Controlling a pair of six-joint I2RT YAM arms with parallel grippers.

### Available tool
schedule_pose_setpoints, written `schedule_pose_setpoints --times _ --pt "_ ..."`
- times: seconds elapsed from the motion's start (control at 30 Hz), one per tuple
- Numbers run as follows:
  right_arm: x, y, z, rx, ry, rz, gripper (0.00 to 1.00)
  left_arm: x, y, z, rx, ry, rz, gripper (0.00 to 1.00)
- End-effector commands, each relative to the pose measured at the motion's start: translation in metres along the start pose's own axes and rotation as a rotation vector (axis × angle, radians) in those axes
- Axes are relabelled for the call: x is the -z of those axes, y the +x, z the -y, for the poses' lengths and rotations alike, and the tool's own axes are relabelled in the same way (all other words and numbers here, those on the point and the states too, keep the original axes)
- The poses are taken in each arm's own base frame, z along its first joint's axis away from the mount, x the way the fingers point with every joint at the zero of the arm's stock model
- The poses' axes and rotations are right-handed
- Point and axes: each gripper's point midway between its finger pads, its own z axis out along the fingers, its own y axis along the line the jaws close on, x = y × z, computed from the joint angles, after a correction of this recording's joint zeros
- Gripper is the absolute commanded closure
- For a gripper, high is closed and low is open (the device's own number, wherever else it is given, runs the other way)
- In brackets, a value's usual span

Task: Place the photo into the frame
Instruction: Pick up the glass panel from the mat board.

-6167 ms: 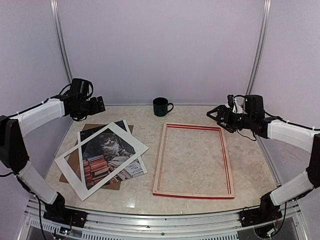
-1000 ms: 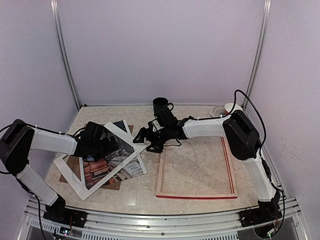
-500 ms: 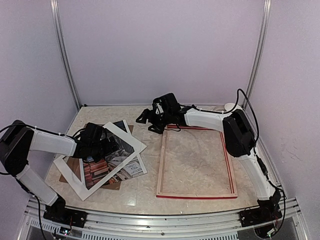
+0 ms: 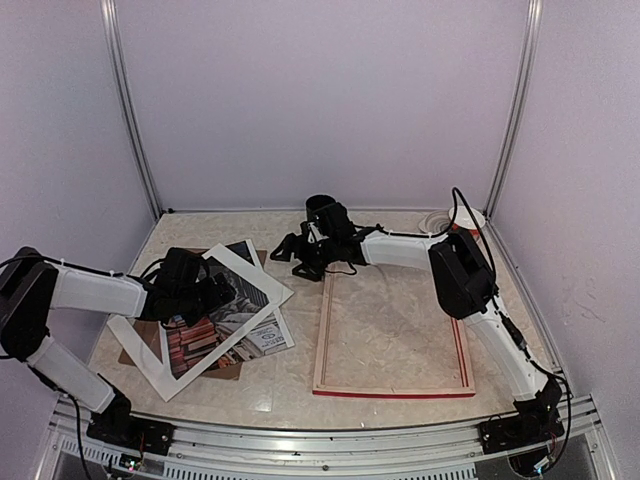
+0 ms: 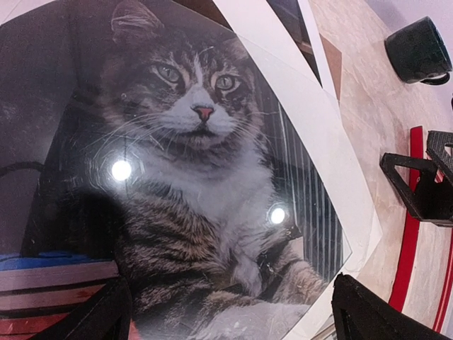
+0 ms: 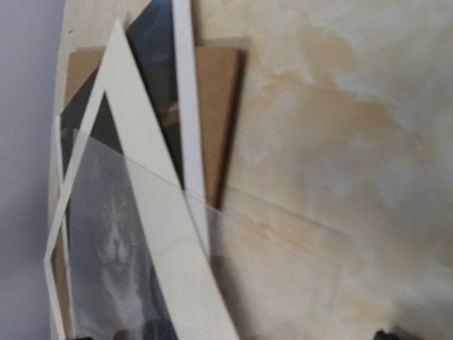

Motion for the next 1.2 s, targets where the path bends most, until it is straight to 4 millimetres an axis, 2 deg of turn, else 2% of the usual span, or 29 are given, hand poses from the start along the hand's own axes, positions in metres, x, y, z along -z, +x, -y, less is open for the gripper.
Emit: schedule_pose_setpoints --times 0.0,0.4,0.53,0.67,0.77,0.9,1.17 --pt "-0.015 0.015 -0.012 0.003 -0.07 -0.054 0.11 0.001 0.005 -0.002 0.0 0.0 -0.004 0.03" --pt "-0.018 0.031 -0.033 -0.01 -0.135 -0.09 0.12 -0.004 0.014 -0.014 0.002 -0.029 -0.019 0.04" --pt "-0.009 0.031 -0.046 -0.017 -0.186 -0.087 0.12 -0.007 0.018 -0.016 0.006 -0.027 -0.03 0.04" --pt "0.006 0.017 -0.067 0.034 -0.195 -0.043 0.12 -0.009 0.022 -0.017 0.005 -0.028 -0.039 0.04" --pt "0.008 0.015 -0.069 0.056 -0.182 -0.04 0.11 -0.009 0.024 -0.017 0.004 -0.027 -0.043 0.04" --pt "0.008 0.023 -0.071 0.049 -0.205 -0.068 0.11 -0.01 0.026 -0.018 0.006 -0.028 -0.046 0.04" --pt "0.018 0.021 -0.092 0.087 -0.286 -0.052 0.12 -0.012 0.029 -0.018 0.009 -0.023 -0.055 0.04"
